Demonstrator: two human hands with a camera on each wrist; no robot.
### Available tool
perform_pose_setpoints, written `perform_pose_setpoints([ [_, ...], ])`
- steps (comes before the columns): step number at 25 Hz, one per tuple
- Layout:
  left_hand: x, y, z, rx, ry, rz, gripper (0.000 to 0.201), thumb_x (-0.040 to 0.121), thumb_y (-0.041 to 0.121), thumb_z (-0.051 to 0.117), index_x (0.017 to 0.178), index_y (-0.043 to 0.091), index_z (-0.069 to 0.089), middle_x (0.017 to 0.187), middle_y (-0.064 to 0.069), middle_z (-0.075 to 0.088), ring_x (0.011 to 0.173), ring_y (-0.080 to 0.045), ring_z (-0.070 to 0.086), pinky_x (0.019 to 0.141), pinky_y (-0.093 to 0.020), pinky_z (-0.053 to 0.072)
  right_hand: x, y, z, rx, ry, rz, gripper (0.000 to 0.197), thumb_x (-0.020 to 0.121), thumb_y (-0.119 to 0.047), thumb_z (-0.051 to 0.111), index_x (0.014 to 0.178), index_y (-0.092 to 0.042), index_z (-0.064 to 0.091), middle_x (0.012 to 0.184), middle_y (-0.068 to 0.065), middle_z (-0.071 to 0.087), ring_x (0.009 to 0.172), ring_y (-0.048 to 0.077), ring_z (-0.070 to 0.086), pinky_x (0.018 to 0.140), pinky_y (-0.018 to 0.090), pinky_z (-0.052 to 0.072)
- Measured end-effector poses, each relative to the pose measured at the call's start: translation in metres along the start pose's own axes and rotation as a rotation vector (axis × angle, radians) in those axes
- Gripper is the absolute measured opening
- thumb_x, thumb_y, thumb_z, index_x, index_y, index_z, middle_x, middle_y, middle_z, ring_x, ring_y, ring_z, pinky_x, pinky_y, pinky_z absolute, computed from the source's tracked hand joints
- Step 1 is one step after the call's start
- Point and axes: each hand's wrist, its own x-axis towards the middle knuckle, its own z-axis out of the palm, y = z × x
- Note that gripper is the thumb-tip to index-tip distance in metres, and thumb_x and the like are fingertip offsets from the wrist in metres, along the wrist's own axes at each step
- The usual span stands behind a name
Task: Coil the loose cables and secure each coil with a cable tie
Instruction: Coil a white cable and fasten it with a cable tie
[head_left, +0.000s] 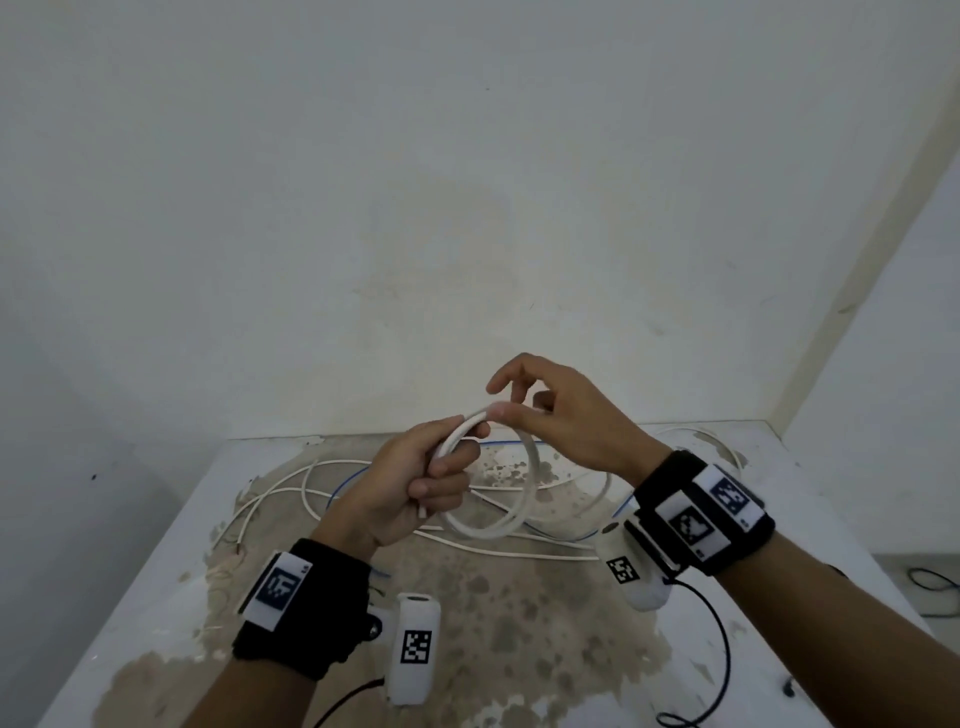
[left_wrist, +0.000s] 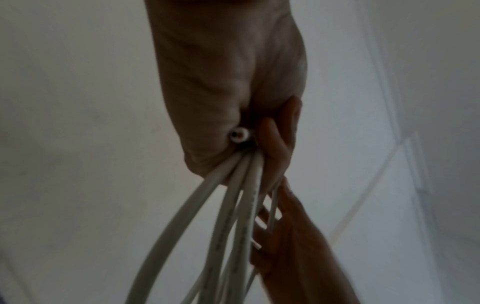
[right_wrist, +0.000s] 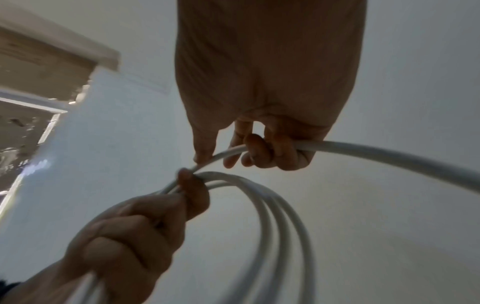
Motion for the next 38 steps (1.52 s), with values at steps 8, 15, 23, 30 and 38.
perform_pose_setpoints([
  [8, 0.008, -0.004, -0.003, -0.325, -0.047, 0.142, 0.032, 0.101, 0.023, 0.033, 0.098, 0.004, 0.058, 0.048, 0.007, 0.028, 0.034, -0.005, 0.018, 0.033, -0.017, 0.021, -0.015, 0.028, 0.008, 0.203, -0.118, 0.222, 0.018, 0.103, -0.021, 0.053, 0.107, -0.010, 0.067, 0.065, 0.003, 0.068, 0.050, 0.010, 0.052, 0.050, 0.022, 0.039],
  [15, 0.019, -0.010, 0.002, 0.012, 0.400, 0.271, 0.051, 0.104, 0.040, 0.028, 0.112, 0.003, 0.061, 0.048, 0.007, 0.025, 0.036, -0.006, 0.026, 0.037, -0.019, 0.025, -0.008, 0.023, 0.020, 0.721, 0.067, 0.401, 0.022, 0.101, -0.018, 0.057, 0.121, -0.014, 0.063, 0.064, -0.002, 0.054, 0.055, 0.013, 0.036, 0.042, 0.021, 0.029],
  [23, 0.020, -0.004, -0.006, 0.381, 0.671, 0.424, 0.028, 0.102, 0.034, 0.043, 0.118, 0.021, 0.062, 0.052, 0.009, 0.030, 0.045, -0.008, 0.021, 0.041, -0.022, 0.019, -0.022, 0.023, 0.023, 0.536, -0.178, 0.302, 0.020, 0.102, -0.019, 0.055, 0.122, -0.013, 0.057, 0.071, 0.010, 0.065, 0.045, 0.014, 0.035, 0.045, 0.025, 0.030],
  [30, 0.020, -0.008, -0.011, 0.390, 0.646, 0.347, 0.032, 0.103, 0.032, 0.042, 0.090, 0.008, 0.060, 0.056, 0.003, 0.030, 0.043, -0.008, 0.020, 0.039, -0.020, 0.018, -0.025, 0.022, 0.026, 0.451, -0.035, 0.197, 0.038, 0.103, -0.018, 0.053, 0.137, -0.036, 0.051, 0.075, 0.009, 0.064, 0.048, 0.012, 0.035, 0.045, 0.025, 0.029],
  [38, 0.008, -0.002, -0.007, 0.006, 0.296, 0.017, 0.044, 0.103, 0.036, 0.033, 0.089, 0.005, 0.062, 0.049, 0.006, 0.024, 0.035, -0.005, 0.020, 0.035, -0.020, 0.019, -0.014, 0.030, 0.020, 0.498, 0.015, 0.283, 0.029, 0.102, -0.019, 0.055, 0.128, -0.027, 0.064, 0.072, 0.004, 0.060, 0.046, 0.011, 0.033, 0.044, 0.022, 0.028],
])
